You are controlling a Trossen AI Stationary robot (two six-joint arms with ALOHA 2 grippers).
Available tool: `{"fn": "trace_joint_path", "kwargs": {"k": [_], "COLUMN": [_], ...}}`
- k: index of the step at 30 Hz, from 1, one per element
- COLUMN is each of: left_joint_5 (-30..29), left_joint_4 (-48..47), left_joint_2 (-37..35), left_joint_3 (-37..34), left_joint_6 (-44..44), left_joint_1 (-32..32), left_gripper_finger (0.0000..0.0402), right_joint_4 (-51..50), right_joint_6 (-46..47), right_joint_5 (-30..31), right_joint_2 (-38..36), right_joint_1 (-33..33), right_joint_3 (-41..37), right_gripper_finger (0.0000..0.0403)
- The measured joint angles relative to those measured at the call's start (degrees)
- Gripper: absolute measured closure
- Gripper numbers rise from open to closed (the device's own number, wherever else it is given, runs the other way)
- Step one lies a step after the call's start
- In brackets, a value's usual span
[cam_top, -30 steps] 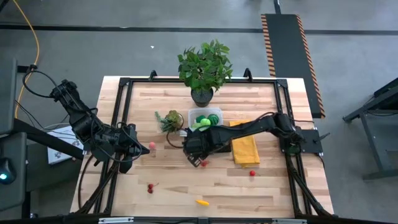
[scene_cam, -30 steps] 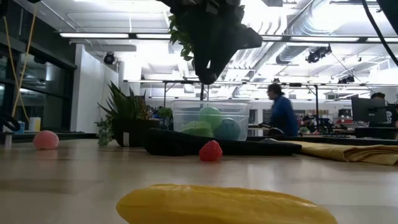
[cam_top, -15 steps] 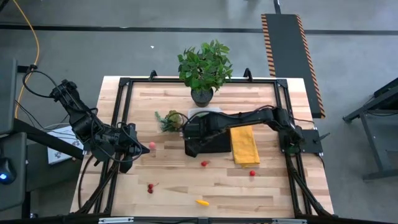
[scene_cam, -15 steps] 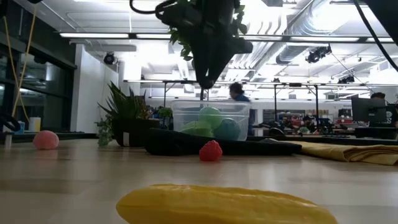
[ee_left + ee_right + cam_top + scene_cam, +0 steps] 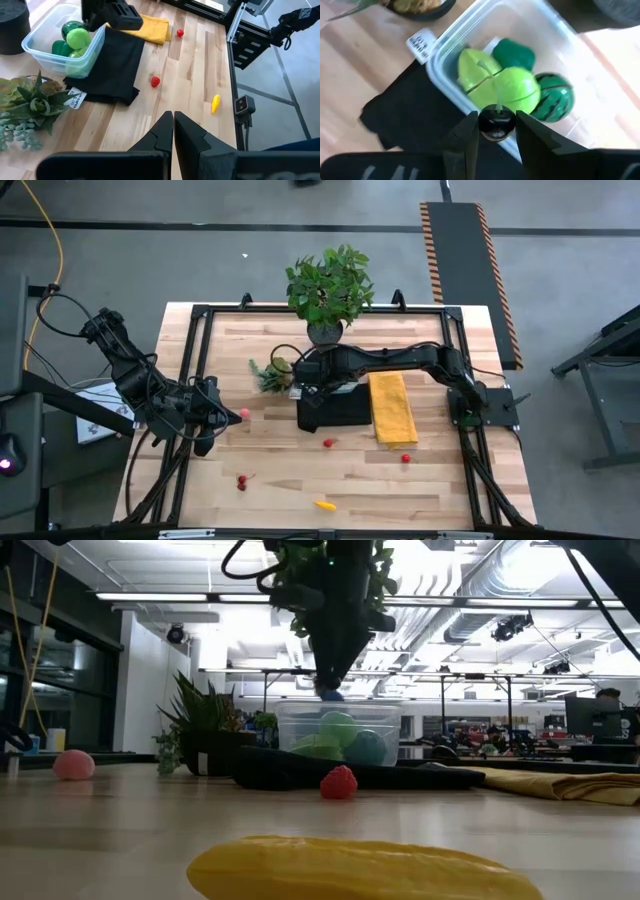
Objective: Pick and placing Produce into tupperware
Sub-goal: Put the black cherry into the transparent bin
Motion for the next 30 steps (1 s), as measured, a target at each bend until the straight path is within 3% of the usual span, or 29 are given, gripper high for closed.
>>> {"fn": "trace_joint_path", "kwargs": {"k": [20,30], "left_joint_5": [0.0,0.0], "left_joint_4": [0.1,0.1], "left_joint_2": [0.0,0.0], "left_joint_3": [0.0,0.0], "left_joint_6": [0.0,0.0], "left_joint_1": [0.0,0.0], "left_gripper_finger": [0.0396,0.0396], "right_joint_4": [5.3,5.9], "right_joint_6": [-2.5,-2.5], "right_joint_5": [7.6,7.9], "right_joint_2": [0.0,0.0], "right_joint_1": [-1.6,-1.6], "right_joint_3": [0.0,0.0], "right_gripper_finger": [0.0304,0.0304]}}
